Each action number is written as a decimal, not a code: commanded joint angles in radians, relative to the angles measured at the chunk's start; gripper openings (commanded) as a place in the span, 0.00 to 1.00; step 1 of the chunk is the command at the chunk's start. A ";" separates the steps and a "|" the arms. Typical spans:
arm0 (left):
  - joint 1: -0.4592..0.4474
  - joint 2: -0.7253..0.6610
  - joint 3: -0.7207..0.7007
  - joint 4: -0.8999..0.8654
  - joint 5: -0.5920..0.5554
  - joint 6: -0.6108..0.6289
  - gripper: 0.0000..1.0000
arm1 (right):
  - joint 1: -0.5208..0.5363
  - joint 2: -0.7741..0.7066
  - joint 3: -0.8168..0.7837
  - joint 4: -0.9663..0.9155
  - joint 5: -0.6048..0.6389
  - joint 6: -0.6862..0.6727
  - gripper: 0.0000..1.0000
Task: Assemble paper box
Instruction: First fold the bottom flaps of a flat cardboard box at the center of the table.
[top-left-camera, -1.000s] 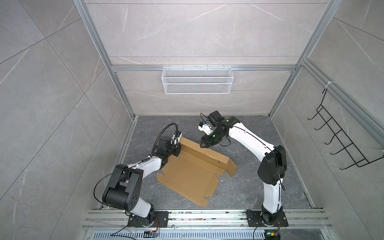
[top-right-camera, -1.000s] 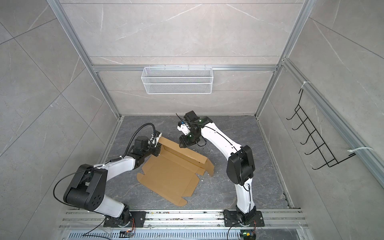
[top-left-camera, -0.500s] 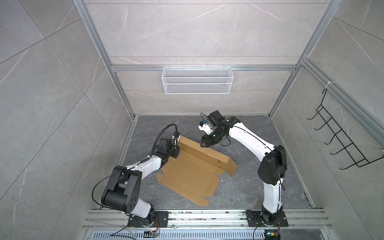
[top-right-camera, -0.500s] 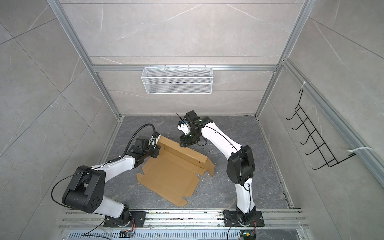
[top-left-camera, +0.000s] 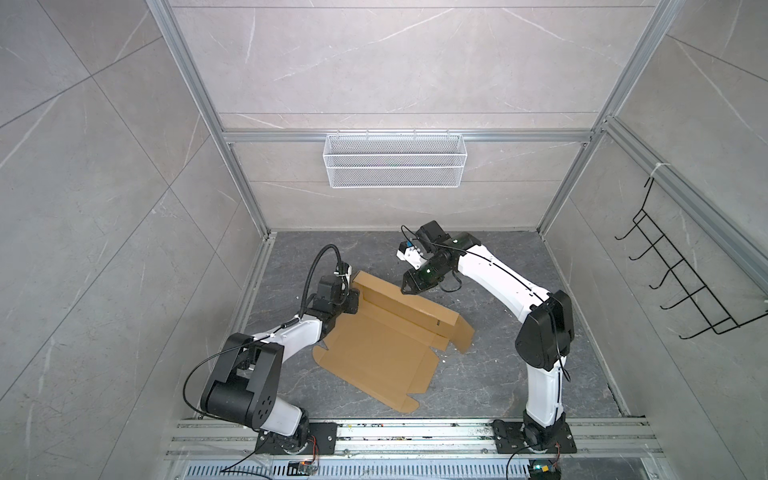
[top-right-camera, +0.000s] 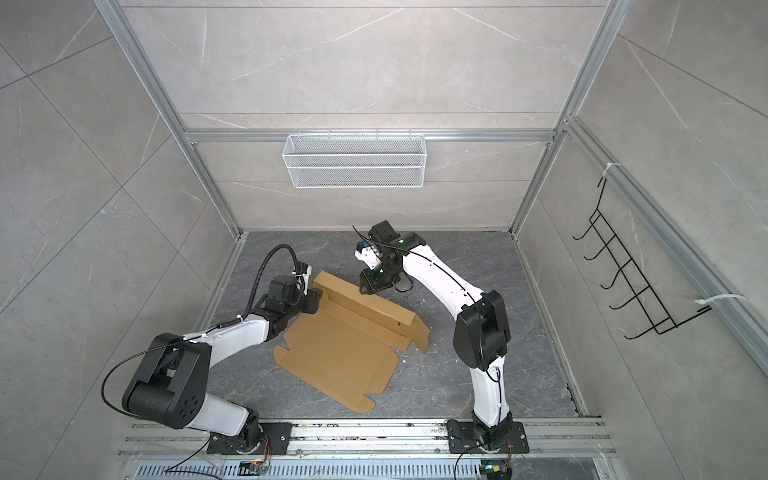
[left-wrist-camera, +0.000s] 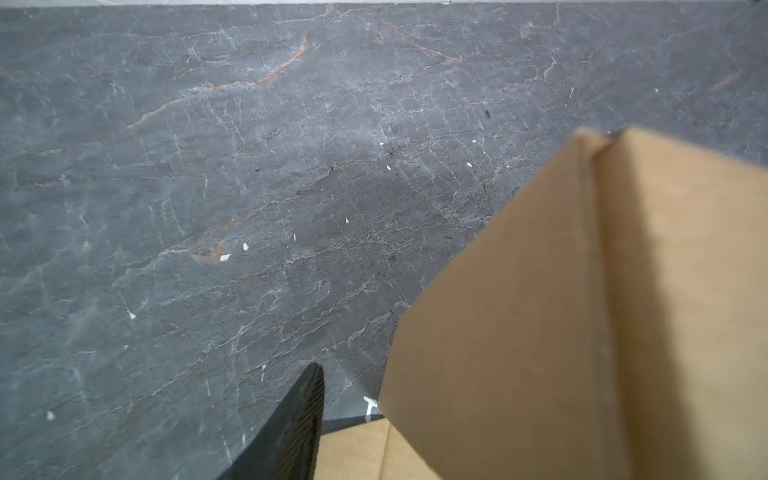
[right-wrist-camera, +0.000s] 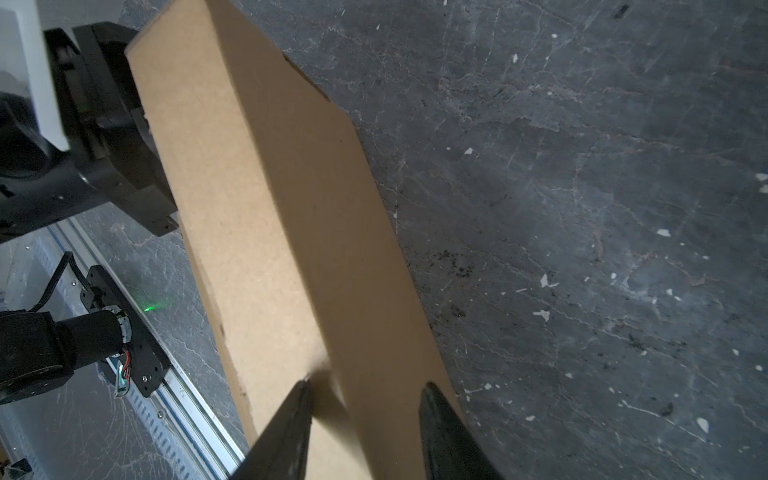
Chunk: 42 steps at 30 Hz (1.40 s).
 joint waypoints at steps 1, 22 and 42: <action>-0.002 0.036 -0.041 0.160 0.006 -0.058 0.48 | -0.002 0.020 -0.024 -0.046 0.018 -0.015 0.44; -0.105 0.191 -0.034 0.293 -0.221 -0.044 0.15 | -0.002 0.014 -0.031 -0.046 0.009 -0.018 0.41; -0.100 0.056 -0.007 0.201 -0.221 0.060 0.45 | -0.001 0.013 -0.049 -0.042 0.020 -0.029 0.39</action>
